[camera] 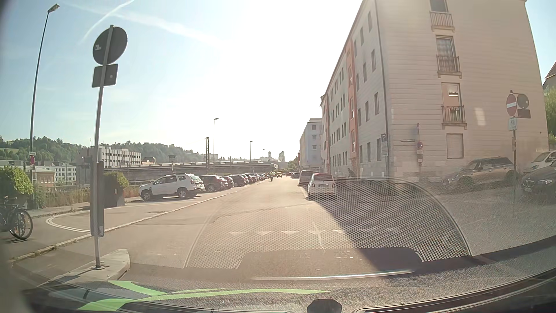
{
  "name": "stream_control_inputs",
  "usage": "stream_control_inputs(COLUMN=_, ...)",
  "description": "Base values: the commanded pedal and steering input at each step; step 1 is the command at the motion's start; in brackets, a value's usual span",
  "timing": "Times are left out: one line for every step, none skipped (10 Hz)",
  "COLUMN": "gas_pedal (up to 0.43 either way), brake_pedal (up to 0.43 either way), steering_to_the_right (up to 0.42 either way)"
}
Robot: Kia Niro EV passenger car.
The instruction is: Follow the waypoints while adhering to traffic rules and regulations
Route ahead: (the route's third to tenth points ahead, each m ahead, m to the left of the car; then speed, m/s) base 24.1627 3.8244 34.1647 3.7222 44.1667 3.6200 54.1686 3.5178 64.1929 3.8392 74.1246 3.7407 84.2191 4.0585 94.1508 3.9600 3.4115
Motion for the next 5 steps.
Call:
stream_control_inputs(gas_pedal=0.0, brake_pedal=0.165, steering_to_the_right=-0.024)
stream_control_inputs(gas_pedal=0.0, brake_pedal=0.152, steering_to_the_right=-0.025)
stream_control_inputs(gas_pedal=0.0, brake_pedal=0.152, steering_to_the_right=-0.025)
stream_control_inputs(gas_pedal=0.0, brake_pedal=0.152, steering_to_the_right=-0.025)
stream_control_inputs(gas_pedal=0.0, brake_pedal=0.152, steering_to_the_right=-0.025)
